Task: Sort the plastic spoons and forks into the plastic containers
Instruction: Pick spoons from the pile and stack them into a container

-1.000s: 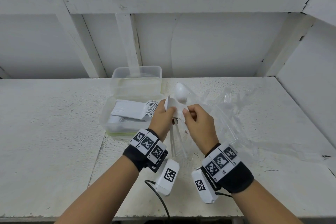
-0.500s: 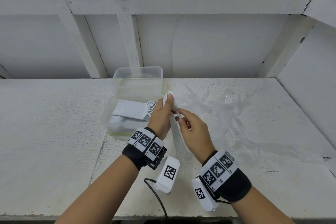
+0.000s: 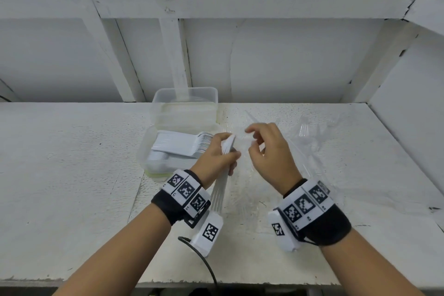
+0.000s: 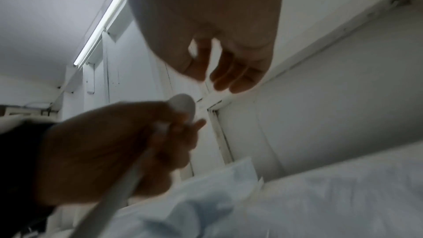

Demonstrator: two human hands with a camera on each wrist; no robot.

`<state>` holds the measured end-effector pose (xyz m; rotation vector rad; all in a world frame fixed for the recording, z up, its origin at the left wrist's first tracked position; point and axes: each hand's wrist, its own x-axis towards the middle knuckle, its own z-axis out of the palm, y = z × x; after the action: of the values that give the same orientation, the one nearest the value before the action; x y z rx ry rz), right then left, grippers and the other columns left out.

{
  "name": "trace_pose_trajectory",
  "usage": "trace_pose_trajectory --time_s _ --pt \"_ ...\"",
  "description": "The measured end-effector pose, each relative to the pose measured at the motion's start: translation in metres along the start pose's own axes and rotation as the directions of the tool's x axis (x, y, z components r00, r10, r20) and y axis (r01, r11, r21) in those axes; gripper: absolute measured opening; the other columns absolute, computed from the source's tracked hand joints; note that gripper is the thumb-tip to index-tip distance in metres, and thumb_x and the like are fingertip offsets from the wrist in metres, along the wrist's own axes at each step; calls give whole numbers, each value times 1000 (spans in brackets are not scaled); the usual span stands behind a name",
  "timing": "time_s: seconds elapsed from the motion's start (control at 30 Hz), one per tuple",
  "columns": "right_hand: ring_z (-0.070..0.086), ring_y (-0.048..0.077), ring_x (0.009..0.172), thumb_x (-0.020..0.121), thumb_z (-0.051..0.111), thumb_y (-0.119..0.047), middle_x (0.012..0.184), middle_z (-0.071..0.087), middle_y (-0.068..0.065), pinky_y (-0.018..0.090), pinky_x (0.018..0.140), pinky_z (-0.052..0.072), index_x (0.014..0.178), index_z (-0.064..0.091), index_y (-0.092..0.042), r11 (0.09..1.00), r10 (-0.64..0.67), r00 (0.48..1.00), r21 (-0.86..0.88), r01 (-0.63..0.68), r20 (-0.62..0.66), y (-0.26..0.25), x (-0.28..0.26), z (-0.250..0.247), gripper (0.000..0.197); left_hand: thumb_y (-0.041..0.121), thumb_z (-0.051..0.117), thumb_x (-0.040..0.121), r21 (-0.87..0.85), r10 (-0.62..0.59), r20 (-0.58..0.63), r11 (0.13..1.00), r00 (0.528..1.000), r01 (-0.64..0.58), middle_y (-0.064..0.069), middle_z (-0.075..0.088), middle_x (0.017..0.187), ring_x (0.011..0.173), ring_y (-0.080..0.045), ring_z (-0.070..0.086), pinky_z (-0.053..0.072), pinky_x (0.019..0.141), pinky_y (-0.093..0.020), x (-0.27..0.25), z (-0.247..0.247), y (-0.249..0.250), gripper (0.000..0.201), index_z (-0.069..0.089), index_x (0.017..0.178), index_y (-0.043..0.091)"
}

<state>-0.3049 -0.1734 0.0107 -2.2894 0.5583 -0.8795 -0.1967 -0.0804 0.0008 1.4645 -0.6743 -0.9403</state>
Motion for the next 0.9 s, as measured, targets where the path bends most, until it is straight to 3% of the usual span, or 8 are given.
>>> trace_pose_trajectory --time_s 0.07,0.13,0.27,0.37,0.47,0.6,0.7,0.9 --pt "46 2 86 86 59 -8 105 46 -3 8 79 37 121 58 -19 993 -78 977 -67 93 201 2 9 -5 37 -6 49 90 122 12 82 992 997 -22 -5 48 72 54 -16 46 41 48 -25 -4 -3 1 40 30 120 10" --pt "49 10 89 85 61 -12 103 56 0 18 80 40 114 64 -19 974 -142 936 -121 190 323 3 13 -5 29 -5 50 89 211 11 133 977 991 -39 -6 48 70 55 -17 44 40 49 -26 -7 -6 4 40 29 120 9" --pt "57 17 78 85 58 -9 88 65 3 27 68 46 96 68 -11 962 -193 942 -135 237 274 2 13 1 15 8 60 88 349 26 146 934 989 -76 1 50 66 51 -8 47 42 49 -21 -11 -14 10 40 30 113 17" --pt "56 13 70 86 59 -5 84 65 2 18 66 45 92 66 -9 986 -132 985 -85 141 108 7 13 3 10 30 61 88 550 112 132 819 985 -167 2 53 84 72 -11 54 46 68 -23 -14 -31 6 37 31 108 24" --pt "53 9 67 85 60 -3 79 61 -2 8 64 42 87 66 -7 999 -49 999 8 49 12 7 10 9 8 29 51 94 789 181 167 565 969 -242 1 53 103 96 -17 55 43 83 -27 -19 -53 8 23 45 111 16" --pt "55 5 72 87 62 -10 88 64 -1 6 67 43 98 67 -10 990 42 983 122 -65 180 -2 9 26 13 21 44 97 882 176 224 382 959 -276 -7 57 113 96 -20 52 34 79 -21 -22 -82 12 29 51 122 6" --pt "56 3 81 89 60 -27 101 59 -6 5 71 44 122 58 -21 959 148 896 162 -234 418 -7 20 29 34 17 41 99 914 147 222 313 964 -258 -11 58 114 101 -25 54 35 80 -22 -19 -109 17 30 52 123 4" --pt "54 15 111 97 45 -23 126 58 4 22 94 39 132 52 -13 921 340 869 59 -385 360 3 43 46 37 14 43 98 944 39 240 225 970 -243 -10 55 118 105 -28 55 37 86 -24 -2 -149 21 29 58 122 6"
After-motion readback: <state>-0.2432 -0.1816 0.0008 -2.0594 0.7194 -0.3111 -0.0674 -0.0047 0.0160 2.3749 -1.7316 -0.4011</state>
